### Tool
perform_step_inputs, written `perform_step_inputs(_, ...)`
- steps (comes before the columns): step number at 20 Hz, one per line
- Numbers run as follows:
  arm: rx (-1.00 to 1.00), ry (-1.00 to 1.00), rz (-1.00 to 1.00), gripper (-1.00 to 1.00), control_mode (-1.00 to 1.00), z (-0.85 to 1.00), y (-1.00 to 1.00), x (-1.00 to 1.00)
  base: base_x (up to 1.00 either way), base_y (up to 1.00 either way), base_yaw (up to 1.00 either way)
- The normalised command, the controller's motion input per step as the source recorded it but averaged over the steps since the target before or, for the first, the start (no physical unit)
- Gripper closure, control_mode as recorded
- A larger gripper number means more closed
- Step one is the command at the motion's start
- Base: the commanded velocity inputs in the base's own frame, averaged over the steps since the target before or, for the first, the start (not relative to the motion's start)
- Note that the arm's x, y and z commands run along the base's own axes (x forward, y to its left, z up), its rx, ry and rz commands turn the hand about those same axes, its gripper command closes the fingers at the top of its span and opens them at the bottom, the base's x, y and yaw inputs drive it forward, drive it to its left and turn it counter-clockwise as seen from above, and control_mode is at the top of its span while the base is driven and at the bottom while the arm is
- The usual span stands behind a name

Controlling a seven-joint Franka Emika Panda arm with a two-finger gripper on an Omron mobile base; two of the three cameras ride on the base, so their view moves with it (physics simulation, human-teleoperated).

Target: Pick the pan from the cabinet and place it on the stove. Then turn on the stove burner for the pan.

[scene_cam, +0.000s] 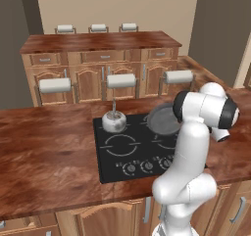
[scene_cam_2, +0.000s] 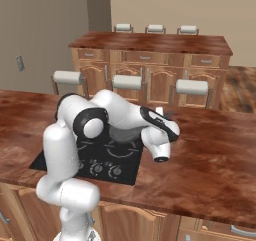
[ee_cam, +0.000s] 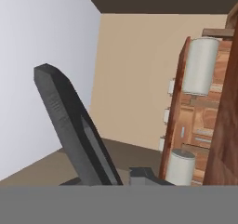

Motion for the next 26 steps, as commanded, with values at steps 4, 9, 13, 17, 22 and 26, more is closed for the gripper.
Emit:
perform_step_inputs(4, 0.0, 0.0, 0.0, 1.0, -1.0, -0.06, 0.0, 0.22, 0.0, 0.0, 0.0)
perform_step_inputs(9, -0.01, 0.0, 0.0, 1.0, -1.0, -0.1, 0.0, 0.36, 0.0, 0.0, 0.0)
perform_step_inputs(13, -0.04, 0.0, -0.01, 1.0, -1.0, -0.18, 0.0, 0.42, 0.0, 0.0, 0.0)
perform_step_inputs(17, -0.07, 0.0, -0.01, 1.0, -1.0, -0.31, 0.0, 0.39, 0.0, 0.0, 0.0)
perform_step_inputs(22, -0.08, 0.0, -0.01, 1.0, -1.0, -0.36, 0.0, 0.38, 0.0, 0.0, 0.0)
perform_step_inputs(26, -0.1, 0.0, -0.01, 1.0, -1.0, -0.39, 0.0, 0.33, 0.0, 0.0, 0.0)
